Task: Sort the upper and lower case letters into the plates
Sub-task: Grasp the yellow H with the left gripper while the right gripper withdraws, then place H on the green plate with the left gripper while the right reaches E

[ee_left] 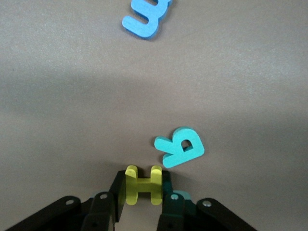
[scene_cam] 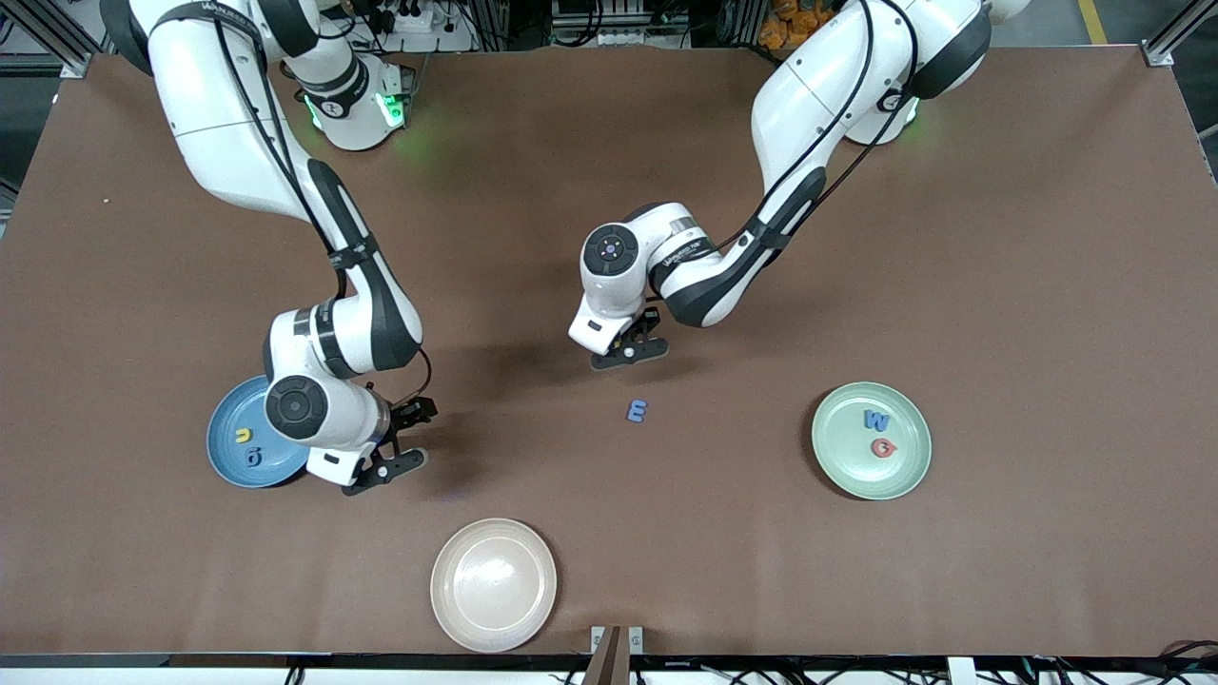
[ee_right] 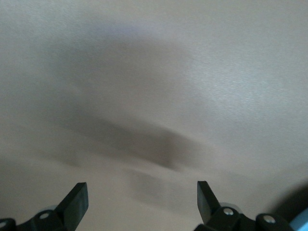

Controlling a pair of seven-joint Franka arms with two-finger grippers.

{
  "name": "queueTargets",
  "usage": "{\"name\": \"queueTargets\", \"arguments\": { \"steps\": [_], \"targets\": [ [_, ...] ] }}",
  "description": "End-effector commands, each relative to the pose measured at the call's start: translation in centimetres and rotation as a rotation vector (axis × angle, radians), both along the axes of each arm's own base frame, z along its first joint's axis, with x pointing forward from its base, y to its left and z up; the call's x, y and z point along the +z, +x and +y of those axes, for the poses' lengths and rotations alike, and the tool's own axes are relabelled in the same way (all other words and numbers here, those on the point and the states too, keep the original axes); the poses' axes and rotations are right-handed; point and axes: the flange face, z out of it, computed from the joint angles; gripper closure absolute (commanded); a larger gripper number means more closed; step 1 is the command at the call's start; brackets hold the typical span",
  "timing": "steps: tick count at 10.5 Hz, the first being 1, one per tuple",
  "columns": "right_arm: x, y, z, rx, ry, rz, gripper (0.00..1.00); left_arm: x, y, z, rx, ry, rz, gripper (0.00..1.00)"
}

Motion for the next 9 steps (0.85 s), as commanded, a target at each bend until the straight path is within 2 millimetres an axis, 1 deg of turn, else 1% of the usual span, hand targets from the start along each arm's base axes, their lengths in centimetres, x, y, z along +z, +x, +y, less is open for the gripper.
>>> {"name": "queueTargets", "arguments": {
  "steps": [1, 2, 3, 4, 5, 6, 7, 9],
  "targets": [
    [0.5, -0.7, 2.3, -0.077, -0.003, -0.006, 0.00, 2.8, 1.5, 1.0, 0.012, 0.014, -0.061, 1.00],
    [0.6, -1.0, 3.6, -0.101, -0.009, -0.010, 0.00, 4.9, 2.4, 2.0, 0.023, 0.023, -0.077, 1.00],
    [0.6, -1.4, 4.9, -0.128, -0.014, -0.014, 0.00, 7.4, 3.5, 3.8, 0.017, 0.039, -0.093, 1.00],
    [0.9, -1.4, 6.0, -0.164, -0.014, -0.029, 0.00, 9.9, 4.1, 5.4, 0.004, 0.040, -0.115, 1.00],
    [1.1, -1.6, 7.2, -0.191, -0.013, -0.039, 0.00, 11.8, 4.8, 7.8, -0.020, 0.047, -0.125, 1.00],
    [1.3, -1.9, 8.7, -0.231, -0.010, -0.058, 0.00, 13.5, 5.7, 10.6, -0.049, 0.056, -0.132, 1.00],
    [1.4, -2.5, 10.5, -0.278, -0.008, -0.076, 0.00, 14.3, 6.4, 13.3, -0.080, 0.073, -0.133, 1.00],
    [1.4, -3.0, 14.3, -0.354, 0.016, -0.126, 0.00, 15.0, 9.0, 18.9, -0.106, 0.089, -0.125, 1.00]
  ]
}}
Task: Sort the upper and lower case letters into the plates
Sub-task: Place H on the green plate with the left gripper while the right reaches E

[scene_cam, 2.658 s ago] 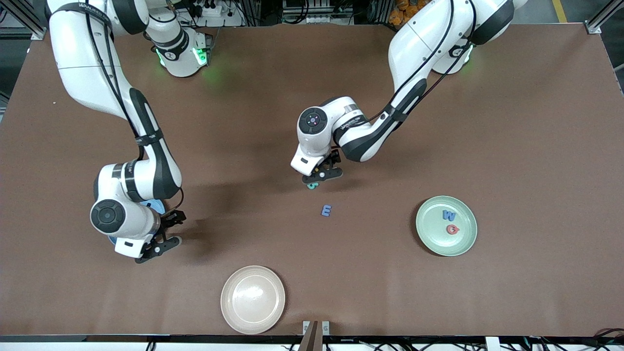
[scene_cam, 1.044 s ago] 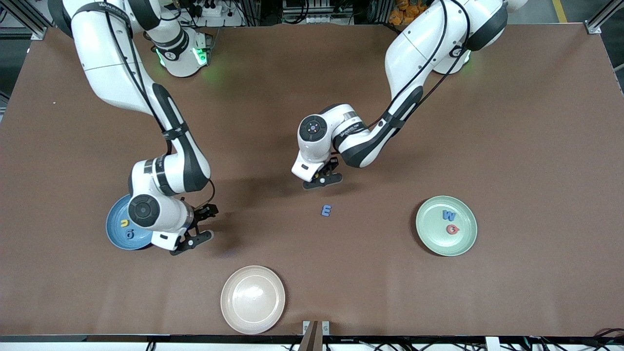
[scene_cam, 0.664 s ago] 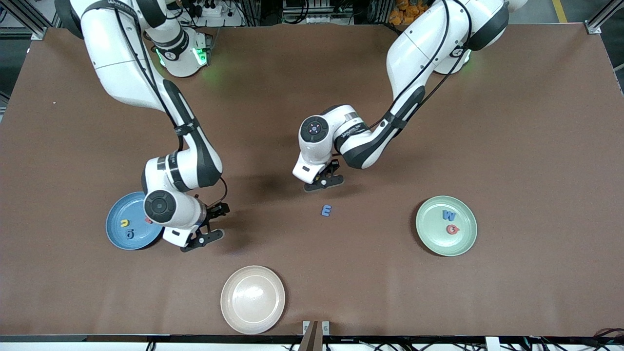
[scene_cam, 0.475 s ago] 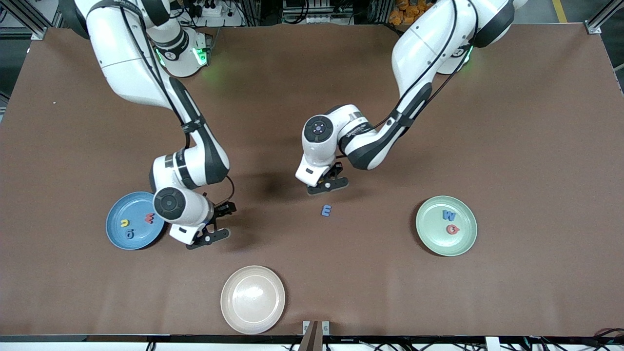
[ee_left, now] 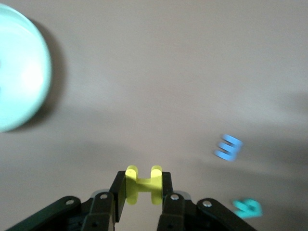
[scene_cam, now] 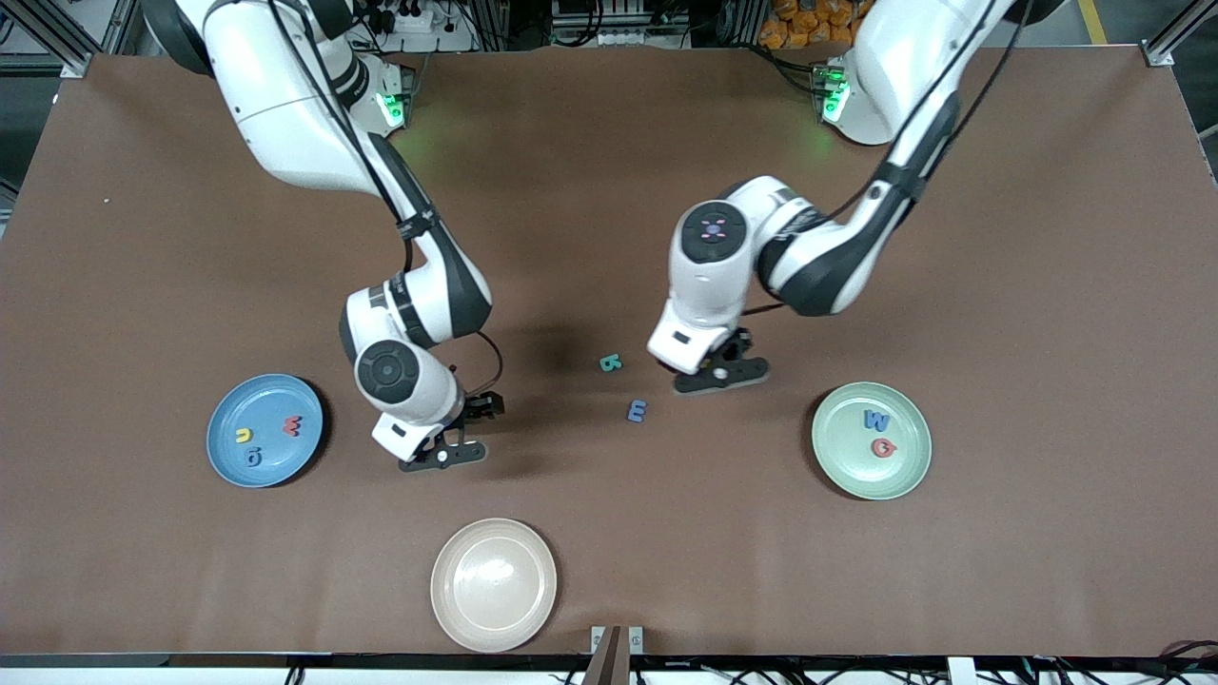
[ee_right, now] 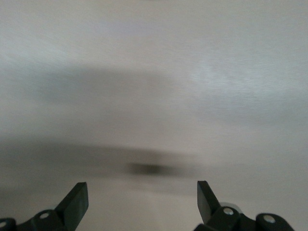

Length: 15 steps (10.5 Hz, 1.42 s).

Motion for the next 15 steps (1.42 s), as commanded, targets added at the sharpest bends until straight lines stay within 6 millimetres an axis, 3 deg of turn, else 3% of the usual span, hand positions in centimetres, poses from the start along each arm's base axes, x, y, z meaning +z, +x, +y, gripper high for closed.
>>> {"name": "queueTargets", "arguments": {
  "steps": [1, 5, 7, 8, 11, 15],
  "targets": [
    [0.1, -0.4, 5.3, -0.107, 0.025, -0.049, 0.00, 0.1, 1.2, 6.5, -0.045, 0.035, 0.023, 1.00],
    [-1.1, -1.4, 13.8, -0.291, 0.081, -0.084, 0.00, -1.2, 5.0, 16.9, -0.082, 0.063, 0.078, 1.00],
    [-1.6, -2.4, 17.1, -0.353, 0.109, -0.087, 0.00, -2.2, 6.0, 20.2, -0.080, 0.063, 0.100, 1.00],
    [-1.3, -3.0, 18.9, -0.390, 0.144, -0.074, 0.00, -3.1, 6.4, 21.3, -0.075, 0.063, 0.114, 1.00],
    [-1.8, -4.1, 21.7, -0.421, 0.193, -0.079, 0.00, -5.4, 7.1, 24.6, -0.054, 0.058, 0.142, 1.00],
    [-3.2, -5.1, 23.0, -0.370, 0.186, -0.131, 0.00, -7.3, 7.6, 26.2, -0.031, 0.042, 0.147, 1.00]
  ]
}}
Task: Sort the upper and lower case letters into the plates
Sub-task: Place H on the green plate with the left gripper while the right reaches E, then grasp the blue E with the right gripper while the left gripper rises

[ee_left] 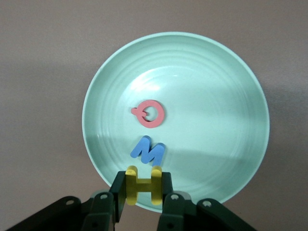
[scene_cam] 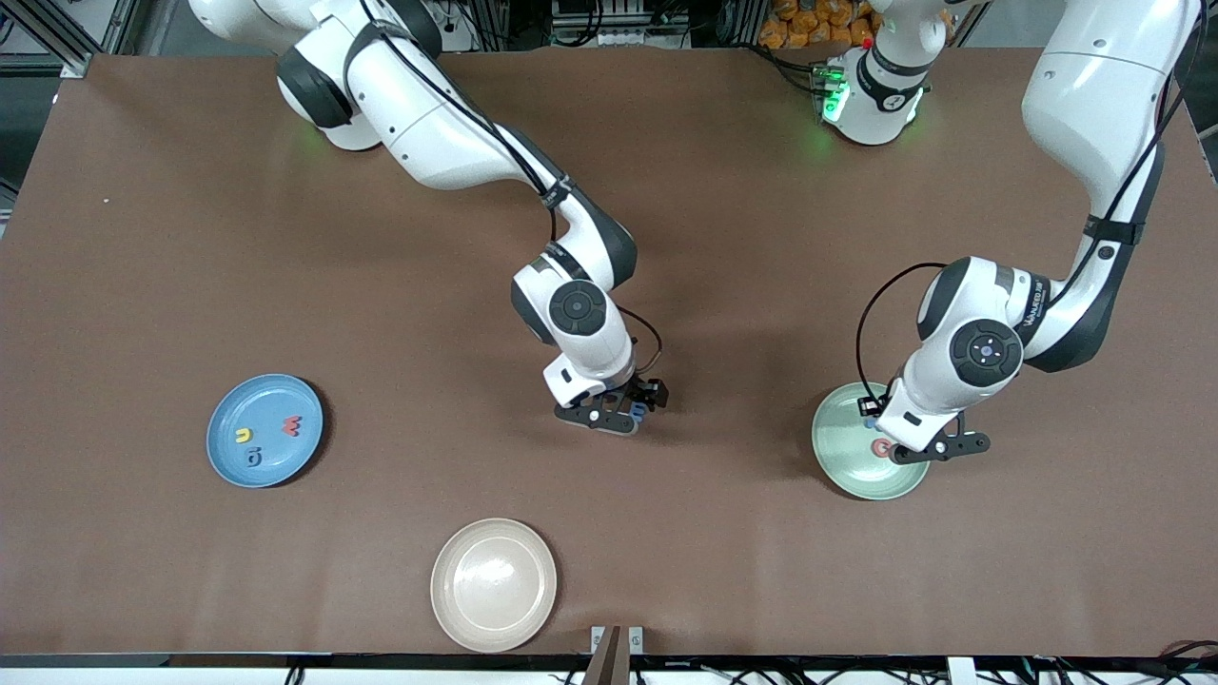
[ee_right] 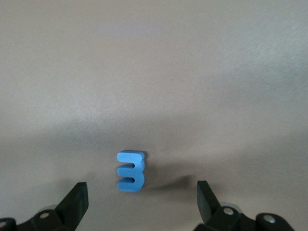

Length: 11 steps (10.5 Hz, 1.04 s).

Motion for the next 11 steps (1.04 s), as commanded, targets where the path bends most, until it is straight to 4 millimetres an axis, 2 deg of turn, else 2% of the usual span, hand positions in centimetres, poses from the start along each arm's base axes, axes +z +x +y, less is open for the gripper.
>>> {"name": "queueTargets", "arguments": {
  "steps": [1, 5, 6, 8, 10, 11],
  "targets": [
    [-0.6, -0.2, 1.3, 0.017, -0.022, -0.049, 0.00, -1.0, 0.3, 0.6, -0.020, -0.004, -0.014, 1.00],
    [-1.8, -0.1, 1.5, 0.060, -0.045, -0.125, 0.00, -2.8, 0.7, 1.5, -0.026, -0.002, -0.017, 1.00],
    [-2.0, -0.2, 1.5, 0.072, -0.053, -0.138, 0.00, -2.8, 0.7, 1.4, -0.026, -0.001, -0.019, 0.01],
    [-2.0, -0.1, 1.6, 0.107, -0.070, -0.170, 0.00, -1.1, 0.9, 0.1, -0.025, -0.002, -0.047, 0.00],
    [-2.0, -0.2, 1.7, 0.122, -0.083, -0.186, 0.00, 1.9, 1.1, -0.3, -0.030, 0.001, -0.083, 0.00],
    [-2.3, -0.9, 2.2, 0.165, -0.121, -0.209, 0.00, 3.4, 0.7, -1.6, -0.045, -0.001, -0.087, 0.00]
  ]
}}
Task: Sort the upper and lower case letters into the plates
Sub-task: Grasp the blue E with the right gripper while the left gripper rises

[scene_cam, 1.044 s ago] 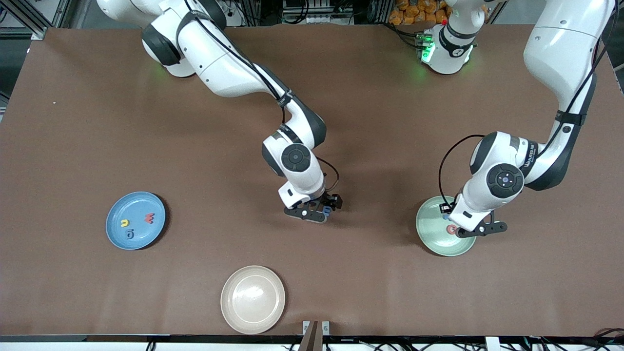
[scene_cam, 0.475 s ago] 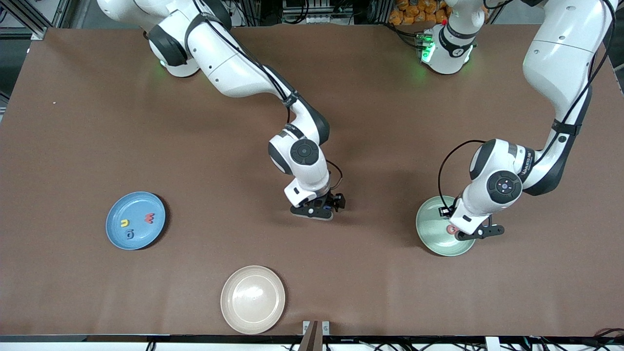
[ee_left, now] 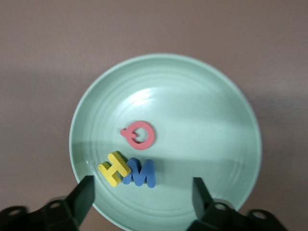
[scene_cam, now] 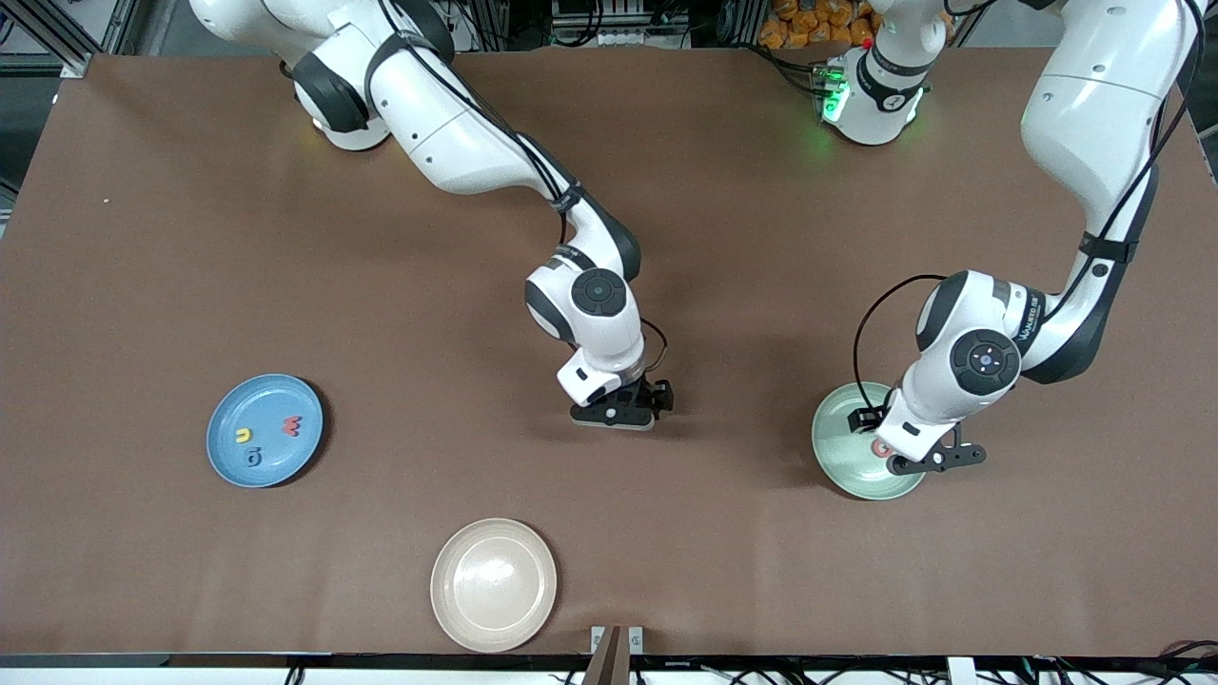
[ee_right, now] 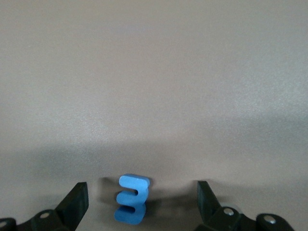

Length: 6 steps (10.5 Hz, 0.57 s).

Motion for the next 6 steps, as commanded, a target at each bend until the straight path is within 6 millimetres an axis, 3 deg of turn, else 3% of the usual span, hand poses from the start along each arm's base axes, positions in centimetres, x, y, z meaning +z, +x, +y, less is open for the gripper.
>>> {"name": "queueTargets", "arguments": {
  "steps": [1, 3, 6],
  "targets": [
    [-0.5, -0.9, 1.4, 0.079, -0.073, -0.073, 0.00, 4.5, -0.9, -1.9, -0.033, 0.029, -0.026, 0.00],
    [-0.5, -0.8, 1.4, 0.112, -0.107, -0.109, 0.00, 7.6, -1.6, -3.2, -0.051, 0.051, -0.035, 0.00],
    [-0.4, -1.2, 1.8, 0.126, -0.116, -0.120, 0.00, 10.7, -2.6, -4.8, -0.051, 0.032, -0.035, 0.00]
  ]
}}
